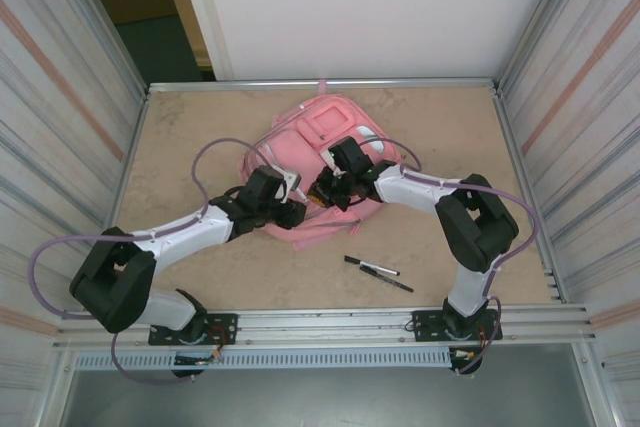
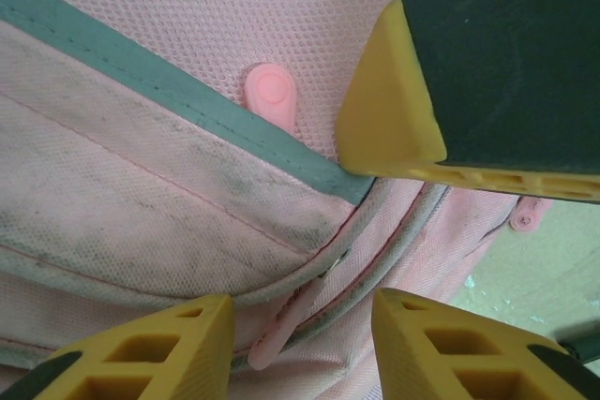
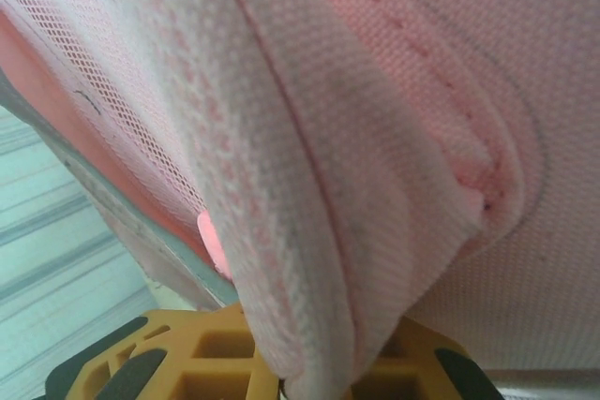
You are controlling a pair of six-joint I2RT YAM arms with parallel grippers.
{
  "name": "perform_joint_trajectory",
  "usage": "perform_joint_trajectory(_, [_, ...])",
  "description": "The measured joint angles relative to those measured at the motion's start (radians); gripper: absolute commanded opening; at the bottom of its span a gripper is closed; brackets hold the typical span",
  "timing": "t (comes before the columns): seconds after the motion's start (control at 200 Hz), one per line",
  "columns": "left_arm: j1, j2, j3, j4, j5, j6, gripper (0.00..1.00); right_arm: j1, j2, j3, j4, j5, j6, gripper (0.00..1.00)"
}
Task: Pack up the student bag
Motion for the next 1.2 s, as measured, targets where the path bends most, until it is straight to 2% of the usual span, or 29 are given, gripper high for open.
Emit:
perform_joint_trajectory(0.225, [0.002,-0.021,-0.017,0.042,-0.013,0.019,0.34,-0.03,-0.002,0.0,0.025,-0.076,0.045,0.04])
perform_joint_trajectory(0.321, [0.011,-0.019,-0.018,0.044,-0.019,0.022,0.28,-0.031,-0.002,0.0,0.03,-0.085,0.054,0.03])
perform_joint_trajectory(0.496, [0.017,-0.017,-0.047,0.101,-0.018,0.016,0.33,-0.038,-0.002,0.0,0.045,-0.106,0.076,0.02])
perform_joint_trajectory(0.636, [0.017,-0.043,-0.072,0.138,-0.018,0.008,0.34,-0.051,-0.002,0.0,0.055,-0.138,0.09,0.02])
perform_joint_trajectory(0.892, [0.042,-0.07,-0.127,0.175,-0.002,-0.006,0.29,-0.069,-0.007,0.0,0.063,-0.191,0.095,0.02])
perform_joint_trajectory(0.992, [0.046,-0.069,-0.134,0.181,0.01,-0.01,0.22,-0.069,-0.007,0.0,0.063,-0.196,0.095,0.02])
perform_joint_trajectory(1.138, [0.049,-0.056,-0.134,0.197,0.036,-0.011,0.23,-0.069,-0.007,0.003,0.066,-0.198,0.097,0.02])
perform_joint_trajectory(1.198, [0.052,-0.046,-0.134,0.211,0.055,-0.006,0.27,-0.069,-0.007,0.008,0.063,-0.199,0.097,0.02])
